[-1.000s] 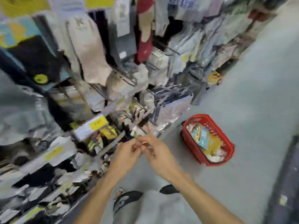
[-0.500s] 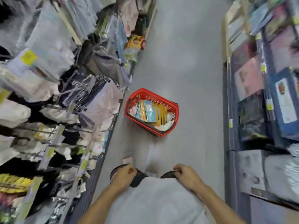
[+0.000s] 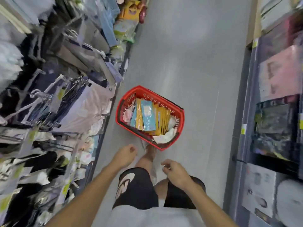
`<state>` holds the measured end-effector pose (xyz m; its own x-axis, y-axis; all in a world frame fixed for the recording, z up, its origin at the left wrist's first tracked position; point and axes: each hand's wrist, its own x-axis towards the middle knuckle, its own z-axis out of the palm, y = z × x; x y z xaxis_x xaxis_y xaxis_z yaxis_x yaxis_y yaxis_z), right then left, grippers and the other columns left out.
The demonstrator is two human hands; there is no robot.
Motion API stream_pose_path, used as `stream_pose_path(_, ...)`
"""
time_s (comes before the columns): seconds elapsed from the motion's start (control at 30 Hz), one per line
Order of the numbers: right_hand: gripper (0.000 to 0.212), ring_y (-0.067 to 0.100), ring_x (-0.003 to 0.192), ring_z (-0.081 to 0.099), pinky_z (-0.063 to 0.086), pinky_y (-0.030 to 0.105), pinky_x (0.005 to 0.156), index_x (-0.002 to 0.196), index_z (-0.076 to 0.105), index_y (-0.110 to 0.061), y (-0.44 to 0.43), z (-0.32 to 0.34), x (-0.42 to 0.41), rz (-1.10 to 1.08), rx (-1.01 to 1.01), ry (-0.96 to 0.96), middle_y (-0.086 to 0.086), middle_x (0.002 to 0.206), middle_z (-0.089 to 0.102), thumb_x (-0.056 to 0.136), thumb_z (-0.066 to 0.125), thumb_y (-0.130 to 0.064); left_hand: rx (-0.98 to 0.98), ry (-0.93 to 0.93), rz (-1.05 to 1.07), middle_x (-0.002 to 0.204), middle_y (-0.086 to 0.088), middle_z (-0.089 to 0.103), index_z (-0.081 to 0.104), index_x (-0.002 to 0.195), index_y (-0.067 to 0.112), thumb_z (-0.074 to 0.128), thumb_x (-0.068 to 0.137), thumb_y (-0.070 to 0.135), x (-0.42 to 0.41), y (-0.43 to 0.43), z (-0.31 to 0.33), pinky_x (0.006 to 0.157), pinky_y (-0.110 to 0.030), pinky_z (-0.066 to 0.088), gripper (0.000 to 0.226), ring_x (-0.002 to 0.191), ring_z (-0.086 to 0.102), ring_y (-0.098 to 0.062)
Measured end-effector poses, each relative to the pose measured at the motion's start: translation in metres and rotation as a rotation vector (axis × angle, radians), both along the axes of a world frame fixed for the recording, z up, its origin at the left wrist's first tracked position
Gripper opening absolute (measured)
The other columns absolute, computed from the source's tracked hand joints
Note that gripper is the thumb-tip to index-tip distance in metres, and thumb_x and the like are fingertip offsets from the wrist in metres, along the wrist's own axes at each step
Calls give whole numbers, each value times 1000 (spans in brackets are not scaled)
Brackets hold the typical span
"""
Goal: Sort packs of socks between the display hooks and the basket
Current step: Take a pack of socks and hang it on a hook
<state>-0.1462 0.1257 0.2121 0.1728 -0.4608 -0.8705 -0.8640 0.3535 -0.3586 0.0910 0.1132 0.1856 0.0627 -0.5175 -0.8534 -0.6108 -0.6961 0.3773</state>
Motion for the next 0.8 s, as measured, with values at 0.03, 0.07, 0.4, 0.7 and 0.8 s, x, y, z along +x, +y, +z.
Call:
stream_pose_path(0.03,30,19,111,62,43,25,80,126,61,-29,-21,-14,5,37,-4,-7,-4,122,67,99,47,-28,-9,1,14,106,-7,70,64,104,13,56,98,26,-1,-23,-15,89,-37,50,16,103,65,-29)
stream_pose_path(0.07,28,18,110,62,39,24,77,123,61,-29,-42,-29,10,60,-11,-18,-6,118,68,99,46,-28,-17,-3,34,108,-1,68,63,110,15,56,97,27,-1,-45,-31,91,-35,49,19,106,63,-25)
stream_pose_path(0.4,33,20,112,64,48,29,92,130,59,-17,-185,-268,64,-149,-74,-110,2,123,67,98,54,-17,63,-151,297,137,-17,52,40,142,2,65,91,23,8,-187,-287,100,-37,45,61,129,52,-34)
stream_pose_path(0.7,48,21,127,54,48,46,105,144,43,-17,-180,-370,75,-294,-32,-116,5,145,46,98,55,-20,26,-315,291,130,-3,49,51,128,20,73,76,49,2,-169,-372,100,-40,40,63,122,49,-26)
stream_pose_path(0.8,45,16,125,54,50,44,103,142,44,-22,-181,-370,76,-387,-34,-146,-2,145,47,100,52,-37,-56,-224,346,114,3,50,52,112,24,71,80,44,-4,-165,-365,84,-34,47,42,102,54,-17)
